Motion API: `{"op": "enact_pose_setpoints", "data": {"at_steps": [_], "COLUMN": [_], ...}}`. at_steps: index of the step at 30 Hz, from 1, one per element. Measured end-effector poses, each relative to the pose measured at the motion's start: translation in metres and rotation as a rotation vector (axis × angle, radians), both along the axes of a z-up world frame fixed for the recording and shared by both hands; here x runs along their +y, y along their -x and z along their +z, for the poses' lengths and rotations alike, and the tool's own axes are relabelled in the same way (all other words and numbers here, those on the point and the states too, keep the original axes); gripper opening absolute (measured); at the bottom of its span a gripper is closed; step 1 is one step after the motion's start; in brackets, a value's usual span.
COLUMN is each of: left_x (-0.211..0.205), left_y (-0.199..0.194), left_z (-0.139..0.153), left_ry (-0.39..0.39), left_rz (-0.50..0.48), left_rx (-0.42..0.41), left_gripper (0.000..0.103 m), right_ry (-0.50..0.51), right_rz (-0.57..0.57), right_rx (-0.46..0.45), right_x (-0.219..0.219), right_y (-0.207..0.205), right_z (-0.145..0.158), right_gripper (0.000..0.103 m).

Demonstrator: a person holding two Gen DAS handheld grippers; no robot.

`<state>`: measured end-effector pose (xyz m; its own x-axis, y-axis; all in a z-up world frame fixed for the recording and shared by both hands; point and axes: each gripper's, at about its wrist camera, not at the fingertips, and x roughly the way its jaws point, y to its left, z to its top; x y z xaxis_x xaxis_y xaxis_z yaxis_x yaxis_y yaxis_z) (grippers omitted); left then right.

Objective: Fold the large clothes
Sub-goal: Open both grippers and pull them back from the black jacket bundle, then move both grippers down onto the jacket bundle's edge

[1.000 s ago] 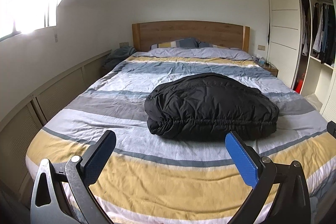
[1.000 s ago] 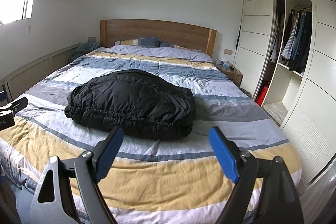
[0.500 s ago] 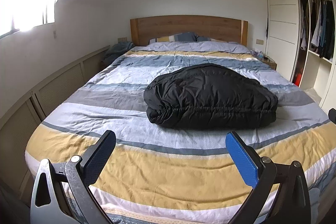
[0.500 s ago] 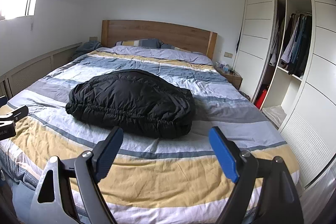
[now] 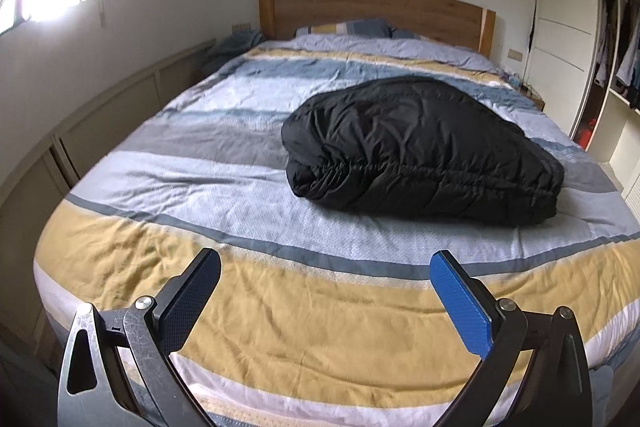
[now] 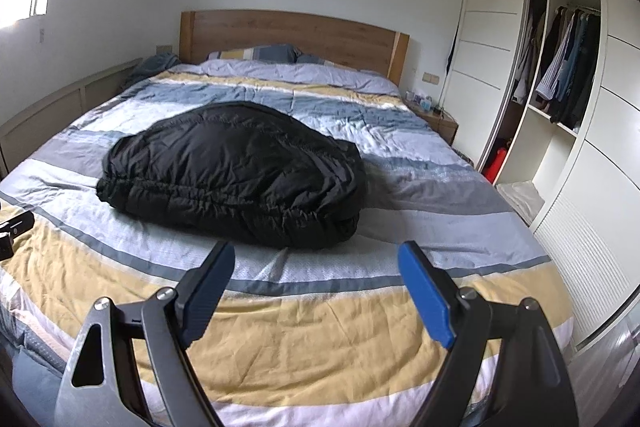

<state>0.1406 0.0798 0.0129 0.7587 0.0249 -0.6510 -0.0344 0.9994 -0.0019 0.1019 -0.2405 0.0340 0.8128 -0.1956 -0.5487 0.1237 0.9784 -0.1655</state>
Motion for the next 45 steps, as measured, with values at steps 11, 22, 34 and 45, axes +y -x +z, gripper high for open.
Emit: {"op": "enact_pose_setpoints", "data": {"at_steps": [11,22,34,45], "left_x": [0.038,0.100,0.134,0.117], "left_y": [-0.070,-0.162,-0.295,-0.349], "left_z": [-0.027,-0.037,-0.073,-0.144], "left_ry": [0.056,0.205,0.538,0.674], "left_rz": [0.119,0.138,0.022,-0.120], "left_rx": [0.026,0.126,0.220,0.406], "left_gripper": [0.102,0.102,0.102,0.102], "right_ry": [0.021,-0.090,-0.412,-0.898], "right_rz": [-0.040,-0.074,-0.047,-0.006], "right_rx": [0.099,0.122,0.253,0.401], "right_x": [-0.021,-0.079,-0.163,-0.221], "right_y": [-0.076,-0.157,-0.267,-0.327], "right_z": [-0.031,-0.042,-0.081,-0.179], "right_gripper": [0.083,0.083,0.083,0.087]}}
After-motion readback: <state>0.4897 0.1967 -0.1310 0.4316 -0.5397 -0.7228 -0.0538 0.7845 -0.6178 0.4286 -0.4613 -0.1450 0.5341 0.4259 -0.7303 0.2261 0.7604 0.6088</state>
